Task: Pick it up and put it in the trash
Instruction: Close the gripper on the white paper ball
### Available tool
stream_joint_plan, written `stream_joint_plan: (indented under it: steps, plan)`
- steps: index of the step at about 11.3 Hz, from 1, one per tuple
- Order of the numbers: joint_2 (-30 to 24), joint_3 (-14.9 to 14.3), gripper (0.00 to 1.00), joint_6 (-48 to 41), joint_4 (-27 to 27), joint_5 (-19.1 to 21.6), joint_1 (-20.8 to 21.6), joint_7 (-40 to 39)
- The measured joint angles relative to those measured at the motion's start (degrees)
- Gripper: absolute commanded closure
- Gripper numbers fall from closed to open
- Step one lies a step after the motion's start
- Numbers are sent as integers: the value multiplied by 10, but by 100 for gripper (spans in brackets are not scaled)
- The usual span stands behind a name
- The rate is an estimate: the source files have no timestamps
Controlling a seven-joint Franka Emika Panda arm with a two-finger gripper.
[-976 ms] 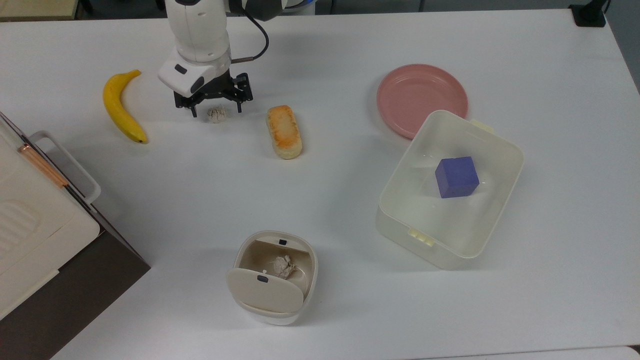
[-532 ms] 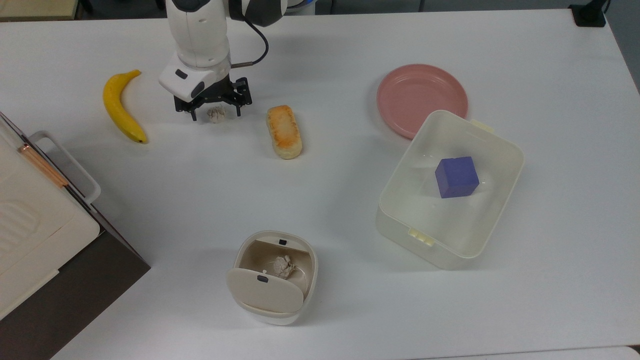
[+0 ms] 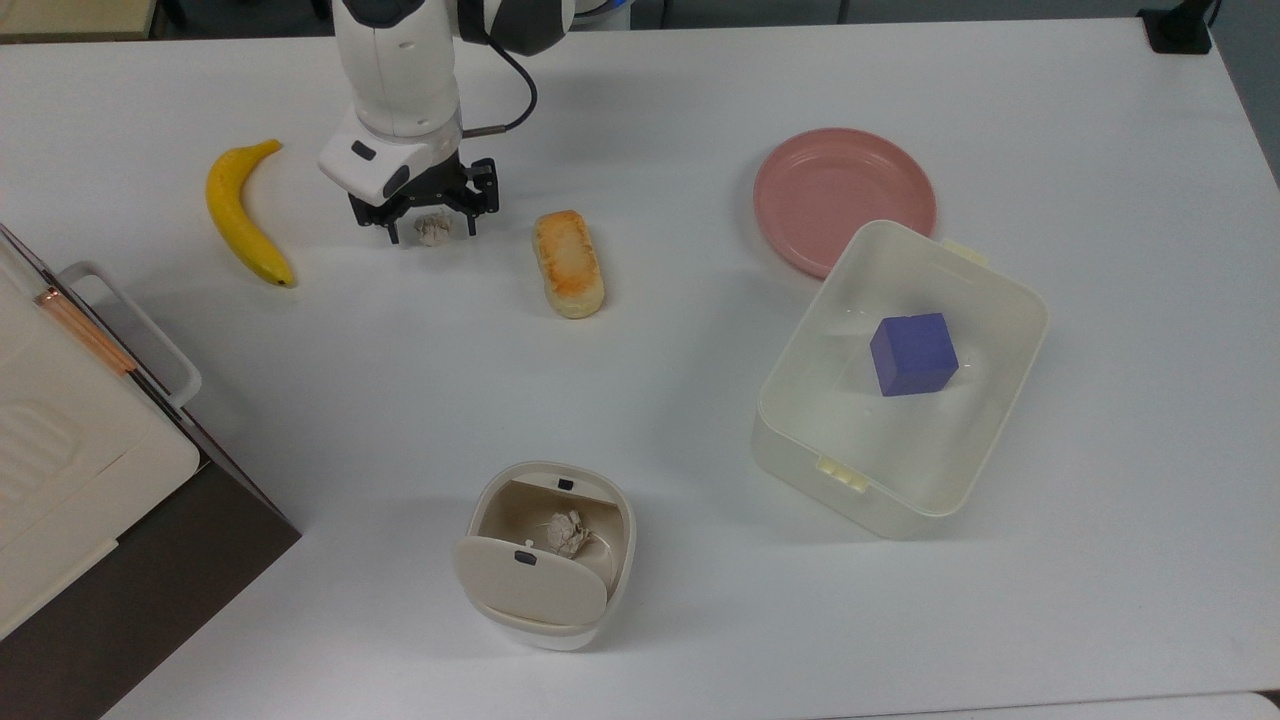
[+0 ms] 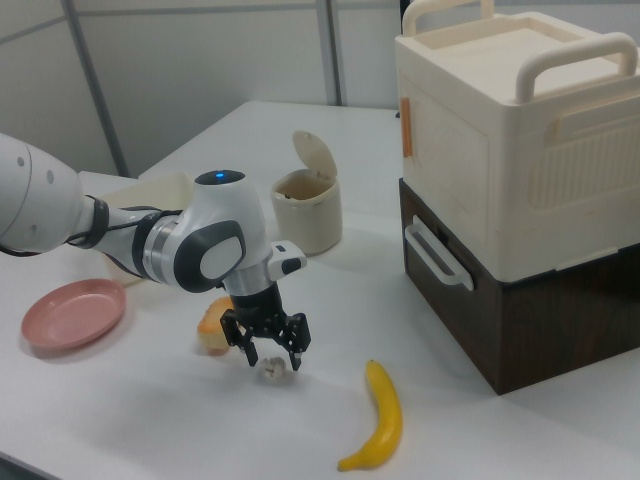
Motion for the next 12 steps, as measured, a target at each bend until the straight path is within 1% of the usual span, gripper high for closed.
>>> stream_joint_plan:
  steps: [1,2,3,5,6,7,8,12]
  plan:
    - [0,0,30,0,0,-5,0,0]
    - [0,0,32,0,0,-10,0,0]
    - [0,0,44,0,-1,-16,0,0]
    - [0,0,62,0,-4,-29,0,0]
    - [-1,0,76,0,-6,-34,0,0]
    - [-1,0,95,0,-6,-37,0,0]
    - [-2,0,100,0,-6,-39,0,0]
    - [-7,0,100,0,-7,-40,0,0]
